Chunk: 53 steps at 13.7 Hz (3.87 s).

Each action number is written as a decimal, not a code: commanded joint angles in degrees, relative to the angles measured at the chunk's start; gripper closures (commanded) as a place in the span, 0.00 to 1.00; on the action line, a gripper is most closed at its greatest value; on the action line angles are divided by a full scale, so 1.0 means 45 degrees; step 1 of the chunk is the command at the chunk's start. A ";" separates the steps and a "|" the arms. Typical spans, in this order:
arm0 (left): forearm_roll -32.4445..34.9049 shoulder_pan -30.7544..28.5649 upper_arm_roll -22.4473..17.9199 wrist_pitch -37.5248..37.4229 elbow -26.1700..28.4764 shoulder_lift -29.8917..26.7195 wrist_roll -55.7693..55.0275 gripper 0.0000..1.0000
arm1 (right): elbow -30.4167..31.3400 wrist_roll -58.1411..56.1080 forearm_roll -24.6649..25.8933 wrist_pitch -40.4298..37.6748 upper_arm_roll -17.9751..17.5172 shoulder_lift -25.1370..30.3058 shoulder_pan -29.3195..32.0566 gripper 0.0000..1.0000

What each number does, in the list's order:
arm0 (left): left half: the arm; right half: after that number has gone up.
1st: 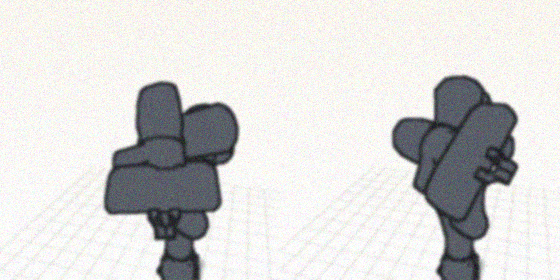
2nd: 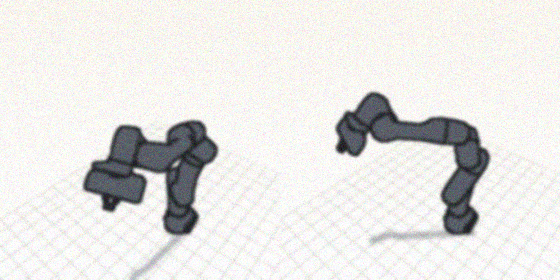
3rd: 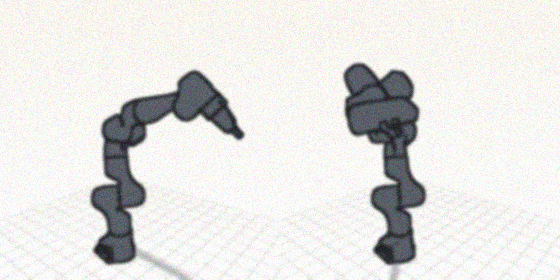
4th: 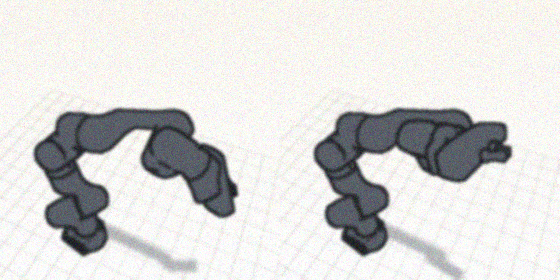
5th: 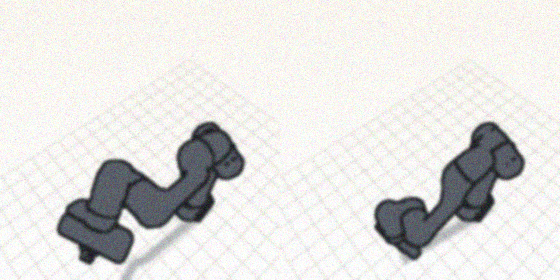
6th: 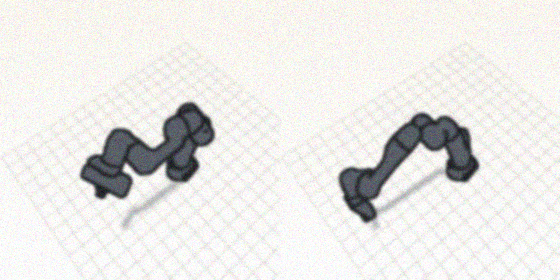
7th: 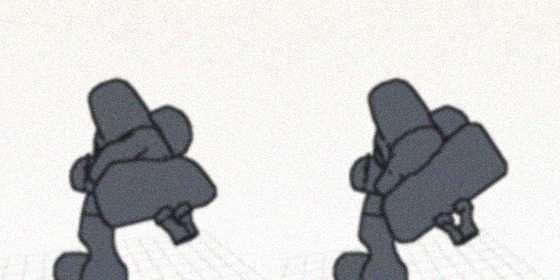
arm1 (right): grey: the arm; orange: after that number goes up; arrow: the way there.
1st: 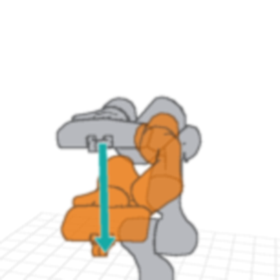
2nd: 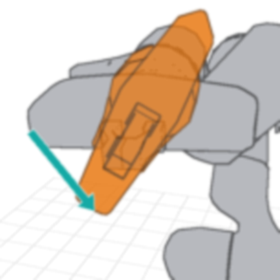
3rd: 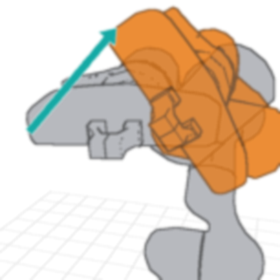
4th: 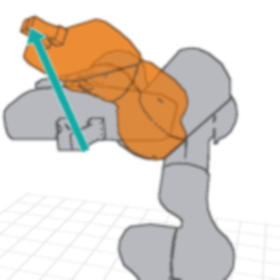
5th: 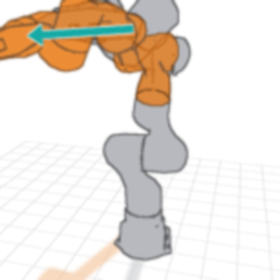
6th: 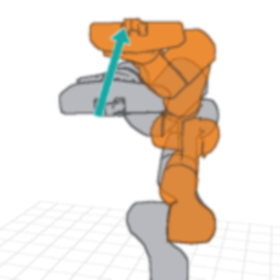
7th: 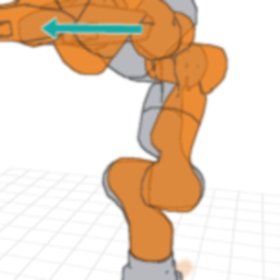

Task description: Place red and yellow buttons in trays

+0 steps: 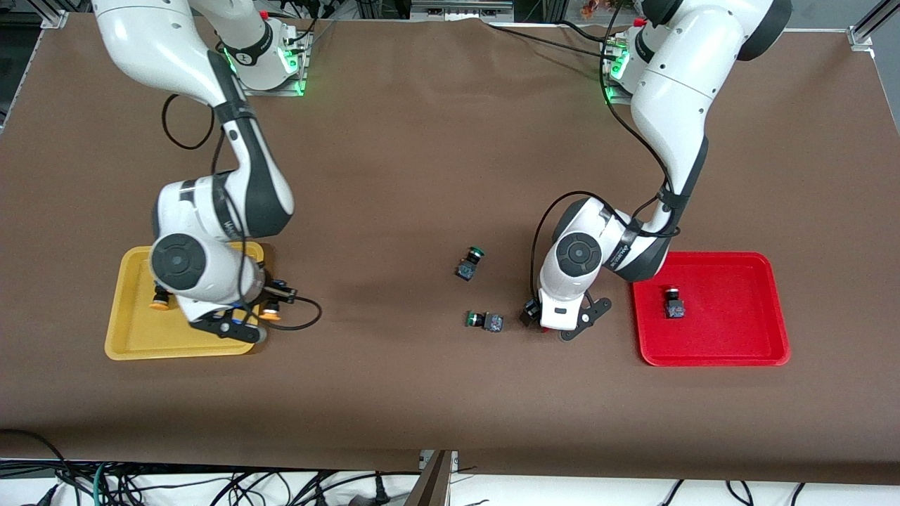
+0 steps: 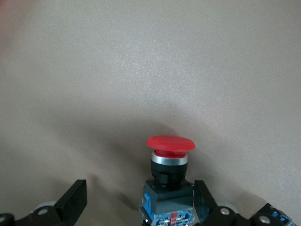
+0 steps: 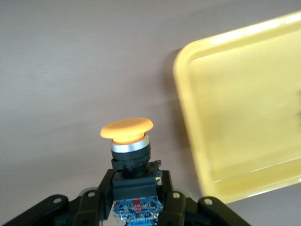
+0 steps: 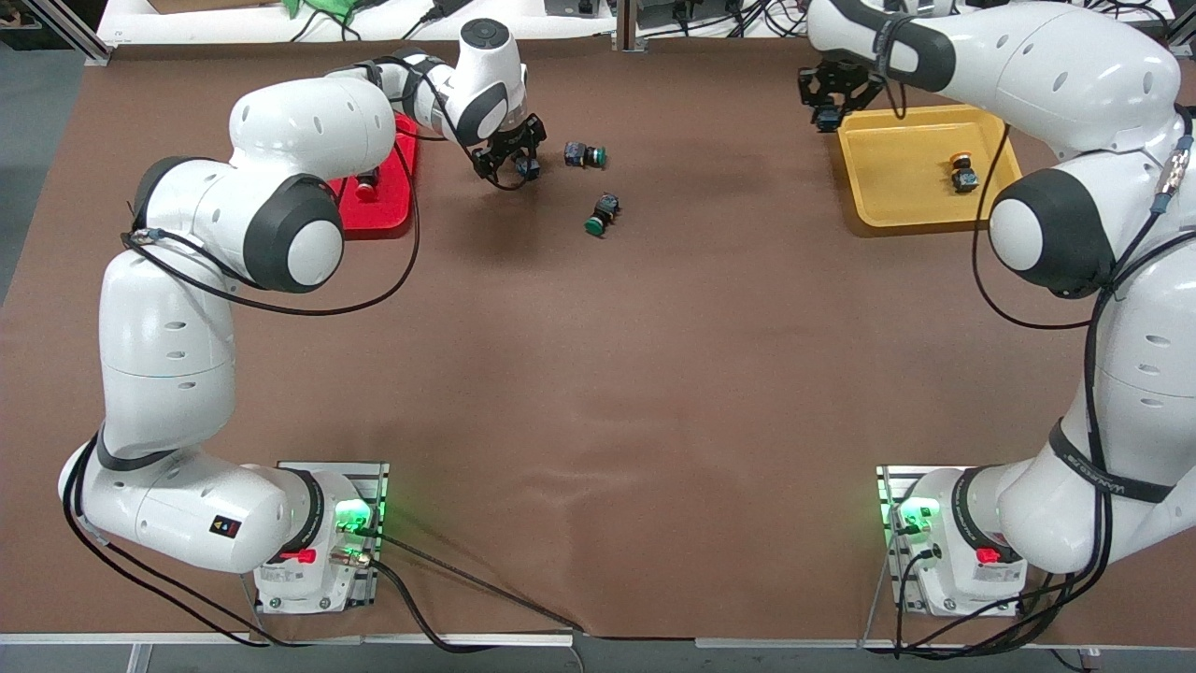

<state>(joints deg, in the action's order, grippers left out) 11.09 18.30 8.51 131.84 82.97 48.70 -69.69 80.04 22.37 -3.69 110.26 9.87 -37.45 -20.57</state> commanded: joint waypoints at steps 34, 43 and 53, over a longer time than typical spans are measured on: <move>-0.0902 -0.4920 0.0044 -0.5940 0.0370 -0.3556 1.2880 1.00 | 0.1863 -0.6925 -0.1135 0.1010 0.0093 0.0759 0.3166 0.00; 0.0290 -0.7855 0.0043 0.1832 0.5897 -0.4006 1.6717 1.00 | -0.0674 -0.6769 -0.0218 -0.4338 -0.0005 0.3067 0.3029 0.00; 0.0233 -0.7738 0.0121 0.0358 0.5277 -0.5583 1.6541 0.00 | -0.1206 -0.6807 0.1089 -0.6377 -0.0899 0.4531 0.3028 0.00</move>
<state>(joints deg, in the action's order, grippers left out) 11.35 -16.58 8.85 138.66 106.82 29.27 4.83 74.61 -7.87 -2.10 82.80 8.97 -19.08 -7.08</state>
